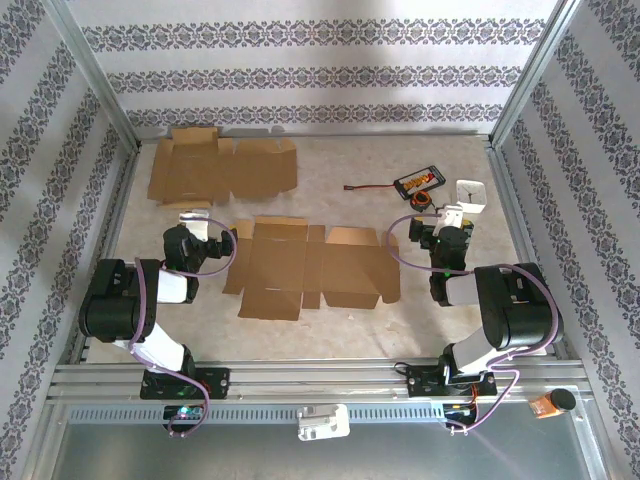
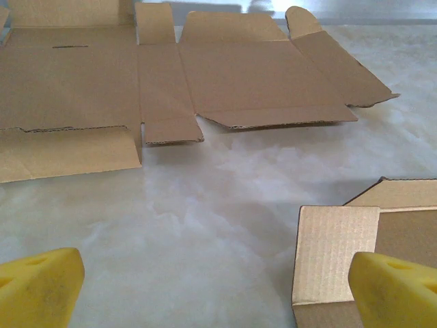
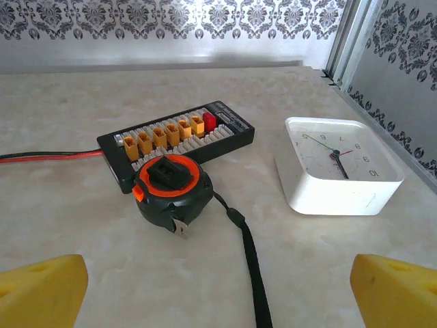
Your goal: Fold the paper box
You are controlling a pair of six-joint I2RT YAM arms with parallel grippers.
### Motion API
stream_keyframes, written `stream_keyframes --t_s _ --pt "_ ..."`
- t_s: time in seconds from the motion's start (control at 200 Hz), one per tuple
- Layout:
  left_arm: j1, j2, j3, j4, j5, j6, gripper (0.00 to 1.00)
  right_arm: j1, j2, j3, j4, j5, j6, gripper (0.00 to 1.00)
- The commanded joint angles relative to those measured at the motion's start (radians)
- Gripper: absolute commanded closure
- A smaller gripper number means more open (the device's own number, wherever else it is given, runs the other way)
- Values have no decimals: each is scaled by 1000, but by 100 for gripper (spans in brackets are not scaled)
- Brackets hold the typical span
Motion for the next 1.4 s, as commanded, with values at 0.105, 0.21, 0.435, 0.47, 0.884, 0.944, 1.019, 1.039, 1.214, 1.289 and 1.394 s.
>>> stream_keyframes --t_s 0.105,0.21,0.435,0.47,0.884,0.944,1.019,1.039,1.214,1.289,1.394 --pt "-7 -7 12 17 -36 1 1 -3 -2 12 4 5 14 2" --pt "-7 -7 -4 56 -156 -41 1 -3 -2 13 4 5 14 2" --pt "-7 -7 -55 144 -210 -61 1 -4 -49 -13 5 -2 17 2" --pt "-7 -11 -56 141 -203 -56 1 -3 -74 -32 18 -14 8 2" --pt "-344 -566 248 -920 -466 -339 0 191 -660 320 -1059 -529 258 2" --pt "-415 -584 318 -1111 -457 -495 1 282 -627 402 -1163 -570 238 2" --pt "-465 -579 391 -1323 -400 -695 5 424 -563 516 -1307 -577 168 2" --pt "-470 -575 404 -1369 -373 -747 6 448 -548 535 -1331 -576 154 2" --pt "-480 -525 427 -1630 -247 -929 12 613 -360 726 -1540 -584 60 2" --pt "-479 -529 421 -1726 -340 -972 12 635 -281 802 -1608 -594 59 2" --pt "-479 -589 354 -1724 -356 -1084 14 649 -197 878 -1670 -583 80 2"
